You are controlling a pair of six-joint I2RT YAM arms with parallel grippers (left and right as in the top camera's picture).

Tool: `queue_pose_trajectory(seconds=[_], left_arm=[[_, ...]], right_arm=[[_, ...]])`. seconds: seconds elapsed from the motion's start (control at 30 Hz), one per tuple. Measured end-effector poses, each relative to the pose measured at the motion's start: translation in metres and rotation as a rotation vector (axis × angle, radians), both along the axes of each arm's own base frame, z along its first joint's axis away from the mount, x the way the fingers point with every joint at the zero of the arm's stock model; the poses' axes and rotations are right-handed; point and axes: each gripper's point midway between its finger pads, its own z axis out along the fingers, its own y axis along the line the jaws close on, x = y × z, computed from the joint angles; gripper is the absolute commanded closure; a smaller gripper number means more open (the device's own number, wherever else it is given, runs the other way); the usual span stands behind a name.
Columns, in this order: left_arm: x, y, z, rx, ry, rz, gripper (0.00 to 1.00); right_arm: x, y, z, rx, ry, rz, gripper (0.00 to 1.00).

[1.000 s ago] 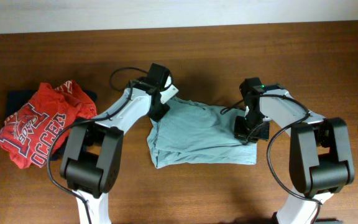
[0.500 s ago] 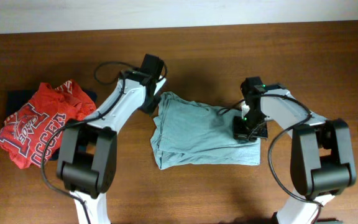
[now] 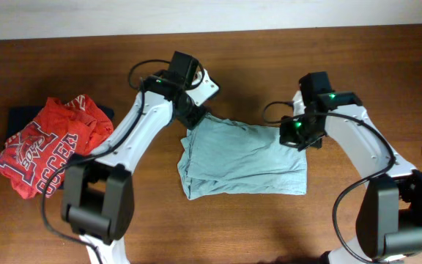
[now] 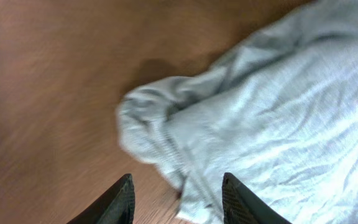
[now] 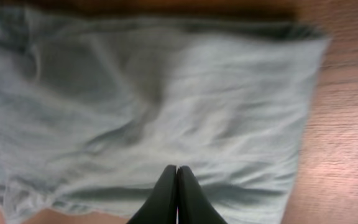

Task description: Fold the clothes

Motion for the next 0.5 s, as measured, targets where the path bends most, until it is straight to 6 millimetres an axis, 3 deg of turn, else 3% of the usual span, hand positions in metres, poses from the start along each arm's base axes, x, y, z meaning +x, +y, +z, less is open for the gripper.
queue_pose_trajectory(seconds=[0.37,0.5], left_arm=[[-0.013,-0.007,-0.081,0.026,0.163,-0.095,0.56],[-0.012,-0.005,-0.081,0.036,0.161,-0.072,0.56]], right_arm=[[0.015,-0.020,-0.033,-0.066,0.024,-0.052,0.96],[0.017,-0.034,-0.051,-0.145,0.051,-0.092,0.96]])
